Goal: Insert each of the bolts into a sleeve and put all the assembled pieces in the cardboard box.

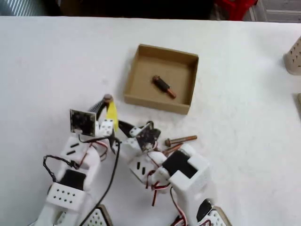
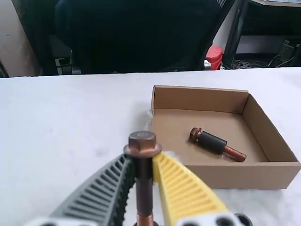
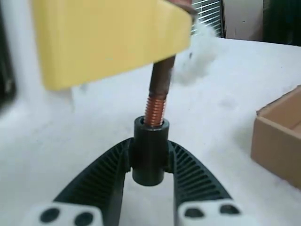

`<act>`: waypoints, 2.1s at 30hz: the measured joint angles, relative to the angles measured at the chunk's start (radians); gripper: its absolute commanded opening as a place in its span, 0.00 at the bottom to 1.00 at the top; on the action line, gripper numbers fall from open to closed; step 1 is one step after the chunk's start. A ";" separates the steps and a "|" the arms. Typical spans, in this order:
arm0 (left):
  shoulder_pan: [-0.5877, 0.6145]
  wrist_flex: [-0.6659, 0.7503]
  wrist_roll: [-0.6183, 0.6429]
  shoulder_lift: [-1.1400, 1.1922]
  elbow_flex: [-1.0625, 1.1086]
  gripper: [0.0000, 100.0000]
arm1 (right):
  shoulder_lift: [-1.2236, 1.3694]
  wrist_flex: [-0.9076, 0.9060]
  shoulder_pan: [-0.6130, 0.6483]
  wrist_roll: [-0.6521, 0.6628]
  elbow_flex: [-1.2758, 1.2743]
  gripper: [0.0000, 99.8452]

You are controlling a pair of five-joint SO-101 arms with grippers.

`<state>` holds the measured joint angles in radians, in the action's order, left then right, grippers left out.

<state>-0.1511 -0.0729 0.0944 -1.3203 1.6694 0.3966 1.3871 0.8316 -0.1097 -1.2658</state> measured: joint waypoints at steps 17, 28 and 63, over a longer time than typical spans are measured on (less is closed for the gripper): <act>0.020 -0.250 -0.006 -0.021 0.034 0.24 | 0.002 0.000 0.000 0.002 -0.002 0.02; 0.103 -0.252 -0.011 -0.009 -0.068 0.24 | 0.002 0.000 -0.003 0.002 -0.002 0.02; 0.273 -0.870 0.204 0.778 -0.773 0.02 | -0.316 -0.379 -0.074 0.002 -0.069 0.02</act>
<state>0.1220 -0.9429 0.2984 -0.5424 0.8961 0.0806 1.0081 0.7580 -0.1082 -1.3349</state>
